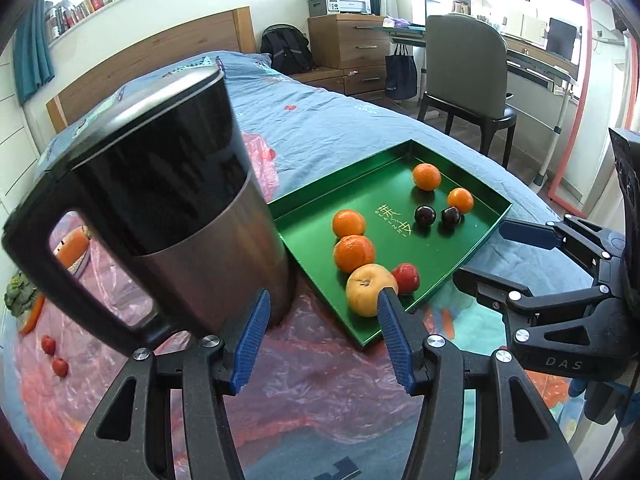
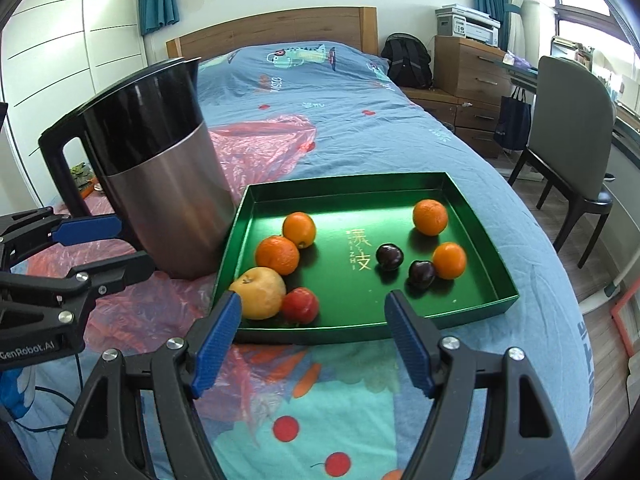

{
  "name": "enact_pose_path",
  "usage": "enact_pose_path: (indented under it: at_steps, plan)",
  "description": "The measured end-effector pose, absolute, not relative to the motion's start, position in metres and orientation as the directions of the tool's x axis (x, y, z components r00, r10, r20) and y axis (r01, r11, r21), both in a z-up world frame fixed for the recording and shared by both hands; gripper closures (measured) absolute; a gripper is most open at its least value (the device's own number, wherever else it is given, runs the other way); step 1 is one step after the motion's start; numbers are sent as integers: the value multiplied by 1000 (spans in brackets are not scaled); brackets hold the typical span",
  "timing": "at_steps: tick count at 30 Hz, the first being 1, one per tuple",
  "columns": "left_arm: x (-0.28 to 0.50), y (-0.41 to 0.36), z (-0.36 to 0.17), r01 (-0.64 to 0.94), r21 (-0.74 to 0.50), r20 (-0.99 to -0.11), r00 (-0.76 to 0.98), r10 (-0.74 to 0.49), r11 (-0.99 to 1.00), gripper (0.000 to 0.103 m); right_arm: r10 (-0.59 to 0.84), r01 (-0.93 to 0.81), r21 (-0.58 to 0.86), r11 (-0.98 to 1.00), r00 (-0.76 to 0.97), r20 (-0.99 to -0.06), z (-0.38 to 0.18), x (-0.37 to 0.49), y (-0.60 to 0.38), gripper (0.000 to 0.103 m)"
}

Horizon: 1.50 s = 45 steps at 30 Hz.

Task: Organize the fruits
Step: 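Lift both open tools away from the tray toward the two red apples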

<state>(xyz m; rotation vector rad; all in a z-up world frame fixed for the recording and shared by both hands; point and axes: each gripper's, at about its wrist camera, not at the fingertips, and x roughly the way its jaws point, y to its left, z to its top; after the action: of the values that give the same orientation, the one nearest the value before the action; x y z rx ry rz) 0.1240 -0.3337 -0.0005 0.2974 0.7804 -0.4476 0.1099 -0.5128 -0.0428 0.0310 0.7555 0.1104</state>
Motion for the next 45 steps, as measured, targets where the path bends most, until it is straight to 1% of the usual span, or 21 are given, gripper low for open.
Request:
enact_pose_path:
  at_steps: [3, 11, 25, 35, 39, 45]
  plan:
    - [118, -313, 4, 460, 101, -720, 646, -254, 882, 49, 141, -116, 82, 990, 725, -674, -39, 99, -496, 0]
    - [109, -262, 14, 336, 79, -695, 693, -190, 939, 49, 208, -178, 113, 978, 728, -654, -31, 71, -456, 0]
    - [85, -182, 26, 170, 144, -649, 760, -37, 975, 49, 269, -247, 125, 961, 723, -636, -19, 44, -412, 0]
    - [77, -118, 22, 57, 159, -656, 752, 62, 986, 49, 313, -304, 128, 944, 702, -640, -18, 40, -376, 0]
    - [77, -93, 19, 1, 158, -665, 739, 106, 988, 45, 326, -327, 122, 937, 693, -643, -17, 41, -358, 0]
    - [77, -53, 14, -94, 150, -674, 719, 171, 984, 44, 333, -354, 107, 929, 676, -658, -17, 42, -337, 0]
